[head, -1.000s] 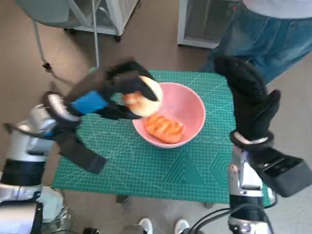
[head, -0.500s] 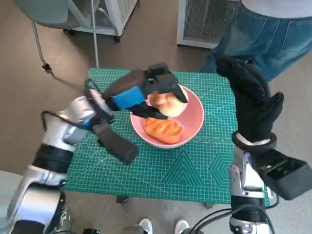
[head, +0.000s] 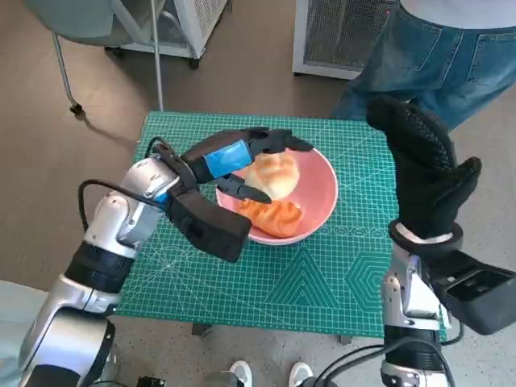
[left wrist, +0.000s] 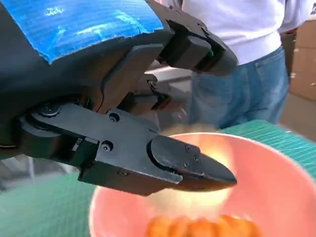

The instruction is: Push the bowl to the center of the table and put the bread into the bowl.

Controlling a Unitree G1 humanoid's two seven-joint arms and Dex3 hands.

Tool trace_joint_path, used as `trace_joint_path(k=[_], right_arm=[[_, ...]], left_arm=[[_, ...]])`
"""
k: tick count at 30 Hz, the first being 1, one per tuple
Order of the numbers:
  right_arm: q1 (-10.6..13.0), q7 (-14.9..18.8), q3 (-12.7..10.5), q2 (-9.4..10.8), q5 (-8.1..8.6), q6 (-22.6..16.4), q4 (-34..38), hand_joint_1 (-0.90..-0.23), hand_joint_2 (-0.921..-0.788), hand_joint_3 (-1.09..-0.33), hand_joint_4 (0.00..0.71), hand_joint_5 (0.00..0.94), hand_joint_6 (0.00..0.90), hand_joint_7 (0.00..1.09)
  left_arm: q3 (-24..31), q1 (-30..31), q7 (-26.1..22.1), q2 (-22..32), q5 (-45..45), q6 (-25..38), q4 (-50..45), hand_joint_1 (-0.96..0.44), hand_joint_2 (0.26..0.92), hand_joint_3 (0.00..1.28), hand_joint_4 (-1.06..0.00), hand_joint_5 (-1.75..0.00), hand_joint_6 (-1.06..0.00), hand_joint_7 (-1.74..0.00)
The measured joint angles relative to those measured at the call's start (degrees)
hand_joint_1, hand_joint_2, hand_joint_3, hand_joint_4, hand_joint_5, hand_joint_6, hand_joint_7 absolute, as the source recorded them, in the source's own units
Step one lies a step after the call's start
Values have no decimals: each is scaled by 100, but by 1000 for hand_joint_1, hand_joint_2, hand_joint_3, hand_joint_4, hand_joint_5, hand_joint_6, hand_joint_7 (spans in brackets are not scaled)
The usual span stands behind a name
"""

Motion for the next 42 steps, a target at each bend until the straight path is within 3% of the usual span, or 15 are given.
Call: trace_joint_path(k=[13, 19, 29, 36, 42], right_arm=[[0, -1, 23, 35, -9, -2, -3, -585, -921, -761, 260, 63, -1, 708], [0, 0, 43, 35, -7, 0, -16, -586, -921, -763, 259, 63, -1, 708], [-5, -27, 109, 35, -58, 57, -114, -580, -921, -771, 255, 64, -1, 708], [-125, -111, 197, 64, -104, 128, -178, -579, -921, -777, 252, 66, -1, 713], [-252, -172, 257, 81, -276, 159, -222, -576, -921, -779, 251, 68, -1, 702]], left_arm=[[852, 230, -630, -68, -2033, 74, -169, -261, 878, 13, -136, -7, -293, -97], [1453, 524, -498, -269, -2977, -40, -263, -320, 907, 20, -208, -31, -339, -111], [2181, 1311, -104, -958, -4280, -772, -463, -372, 921, 109, -311, -45, -398, -106], [2357, 1796, 136, -1794, -5035, -1165, -846, -196, 921, 158, -300, -20, -381, -76], [2313, 2113, 160, -2209, -5157, -1341, -1062, 7, 921, 247, -236, -2, -350, -46]])
